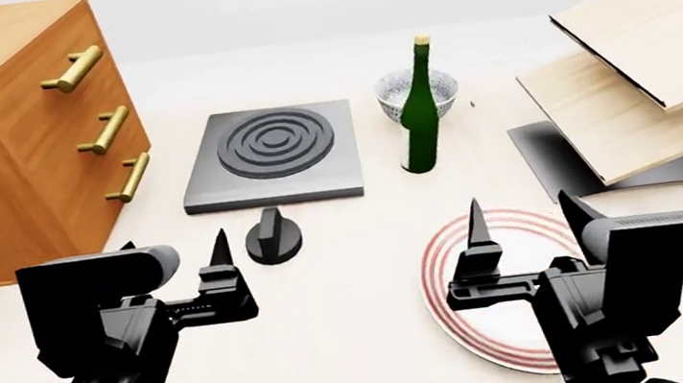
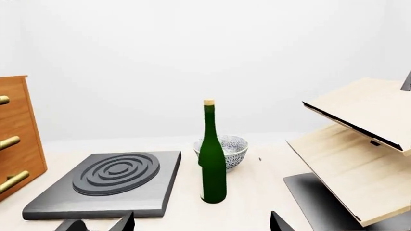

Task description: Turn on the stove.

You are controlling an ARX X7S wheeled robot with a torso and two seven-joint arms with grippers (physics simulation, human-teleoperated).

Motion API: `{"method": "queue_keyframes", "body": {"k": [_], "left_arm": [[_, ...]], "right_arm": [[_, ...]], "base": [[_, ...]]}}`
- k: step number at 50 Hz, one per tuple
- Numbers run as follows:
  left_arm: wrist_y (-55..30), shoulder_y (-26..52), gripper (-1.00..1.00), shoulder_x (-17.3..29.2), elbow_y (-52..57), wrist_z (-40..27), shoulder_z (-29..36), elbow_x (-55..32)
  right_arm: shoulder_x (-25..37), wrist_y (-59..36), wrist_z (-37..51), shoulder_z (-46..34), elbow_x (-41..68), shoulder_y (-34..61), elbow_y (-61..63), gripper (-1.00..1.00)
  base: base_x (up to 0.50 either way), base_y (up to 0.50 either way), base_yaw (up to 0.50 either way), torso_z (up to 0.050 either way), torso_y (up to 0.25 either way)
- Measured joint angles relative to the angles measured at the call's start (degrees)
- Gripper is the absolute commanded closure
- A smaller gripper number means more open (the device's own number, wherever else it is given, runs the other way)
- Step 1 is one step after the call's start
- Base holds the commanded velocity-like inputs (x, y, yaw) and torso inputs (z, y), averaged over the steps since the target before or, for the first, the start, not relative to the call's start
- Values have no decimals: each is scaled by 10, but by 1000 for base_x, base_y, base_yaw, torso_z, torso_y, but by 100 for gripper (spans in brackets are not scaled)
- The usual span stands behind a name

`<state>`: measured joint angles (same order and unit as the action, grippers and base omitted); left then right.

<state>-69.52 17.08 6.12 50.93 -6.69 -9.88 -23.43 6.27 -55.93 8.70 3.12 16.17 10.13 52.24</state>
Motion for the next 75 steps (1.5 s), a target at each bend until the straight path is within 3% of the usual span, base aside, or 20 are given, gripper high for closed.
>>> {"method": "queue_keyframes", "body": {"k": [15, 25, 38, 53, 64, 75], "left_arm": [[17, -7, -100, 8, -7, -7, 8, -3], [104, -20, -100, 29, -65, -11, 50, 40], [304, 2, -100, 48, -314, -14, 97, 122], [522, 50, -100, 37, -624, -17, 122, 170], [645, 91, -100, 16, -801, -19, 138, 186], [714, 127, -100, -8, -916, -17, 156, 192]], "right_arm": [[6, 3, 10, -4, 9, -4, -2, -100], [12, 21, 16, -10, 7, -14, -8, -100], [22, 38, 20, -15, 9, -23, -12, -100], [29, 47, 26, -19, 14, -28, -16, -100], [33, 56, 29, -22, 18, -33, -23, -100], [37, 65, 31, -25, 20, -39, -31, -100]], "base": [[307, 0, 0, 0, 1], [0, 0, 0, 0, 0], [0, 0, 0, 0, 0], [0, 0, 0, 0, 0], [0, 0, 0, 0, 0], [0, 0, 0, 0, 0]]}}
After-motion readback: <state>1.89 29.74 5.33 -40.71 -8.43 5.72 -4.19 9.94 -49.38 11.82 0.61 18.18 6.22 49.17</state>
